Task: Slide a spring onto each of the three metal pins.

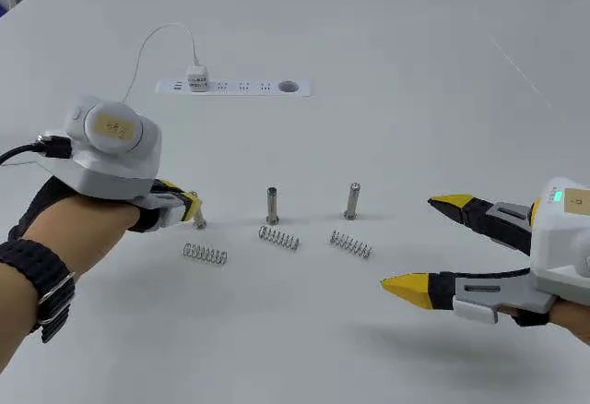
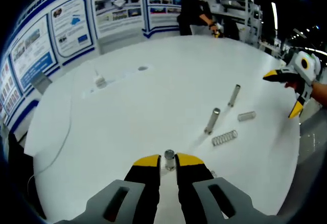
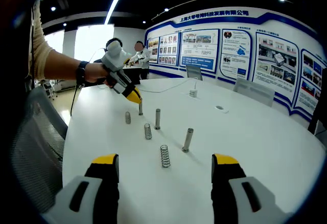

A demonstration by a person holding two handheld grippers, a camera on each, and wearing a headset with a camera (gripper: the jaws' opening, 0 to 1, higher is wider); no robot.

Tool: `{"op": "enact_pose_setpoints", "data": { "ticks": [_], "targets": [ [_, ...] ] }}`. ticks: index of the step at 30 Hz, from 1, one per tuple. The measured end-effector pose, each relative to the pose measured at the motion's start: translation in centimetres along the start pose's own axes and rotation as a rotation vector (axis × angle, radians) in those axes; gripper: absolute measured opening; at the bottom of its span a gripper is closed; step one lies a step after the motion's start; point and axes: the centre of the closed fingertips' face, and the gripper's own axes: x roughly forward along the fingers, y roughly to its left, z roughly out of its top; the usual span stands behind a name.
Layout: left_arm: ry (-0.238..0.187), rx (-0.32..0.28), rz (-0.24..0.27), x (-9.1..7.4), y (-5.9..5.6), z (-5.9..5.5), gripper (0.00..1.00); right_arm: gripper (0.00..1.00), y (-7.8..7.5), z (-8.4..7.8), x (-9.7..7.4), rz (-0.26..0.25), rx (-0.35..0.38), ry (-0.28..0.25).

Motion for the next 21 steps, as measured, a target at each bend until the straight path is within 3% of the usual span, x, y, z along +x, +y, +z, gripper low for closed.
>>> {"op": "enact_pose_setpoints", "data": {
  "ticks": [13,21],
  "targets": [
    [-0.027,-0.023,0.007,-0.48,0.52,0.04,0.25,0.75,0.14,-0.09,0.06,0.003,-0.001,0.003],
    [-0.042,-0.032,0.008,-1.03,0.94,0.01,0.27,0.75,0.16,-0.11,0.11,0.003,-0.002,0.005]
  ]
}}
